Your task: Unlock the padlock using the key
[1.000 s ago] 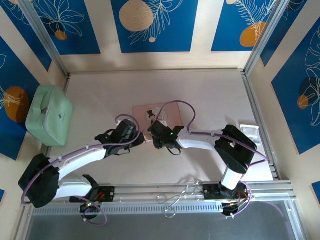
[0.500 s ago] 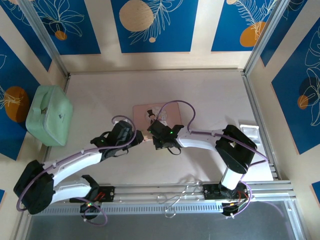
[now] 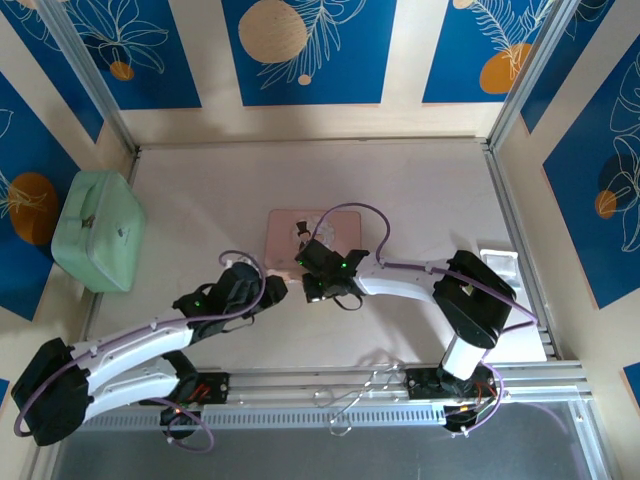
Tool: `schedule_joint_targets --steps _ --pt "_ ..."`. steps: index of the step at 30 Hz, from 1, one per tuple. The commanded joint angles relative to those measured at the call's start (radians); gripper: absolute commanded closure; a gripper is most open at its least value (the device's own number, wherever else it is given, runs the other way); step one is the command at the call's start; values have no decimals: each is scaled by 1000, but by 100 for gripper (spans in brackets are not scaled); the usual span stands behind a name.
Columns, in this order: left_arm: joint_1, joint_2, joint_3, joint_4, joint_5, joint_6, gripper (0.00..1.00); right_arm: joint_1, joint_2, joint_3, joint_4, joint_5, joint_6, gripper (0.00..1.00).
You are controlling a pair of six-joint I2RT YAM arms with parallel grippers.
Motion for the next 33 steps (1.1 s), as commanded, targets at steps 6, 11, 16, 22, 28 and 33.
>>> schedule_joint_targets --steps 6,11,16,22,28,33 --pt "-55 73 -49 199 11 -70 44 -68 -42 20 -54 -226 50 100" --pt "-62 91 -45 184 -17 -75 45 -84 -53 2 -59 -243 66 97" --pt "-62 16 -5 55 -73 -42 47 -55 -59 -5 -60 -142 81 72" --pt "-63 -77 6 -62 -118 -36 47 17 -78 3 -45 80 98 49" --pt "-62 -105 -18 -68 -114 -50 48 26 -13 28 -46 190 149 41" --pt "-63 -100 -31 -44 -106 -52 48 43 25 30 31 197 132 41"
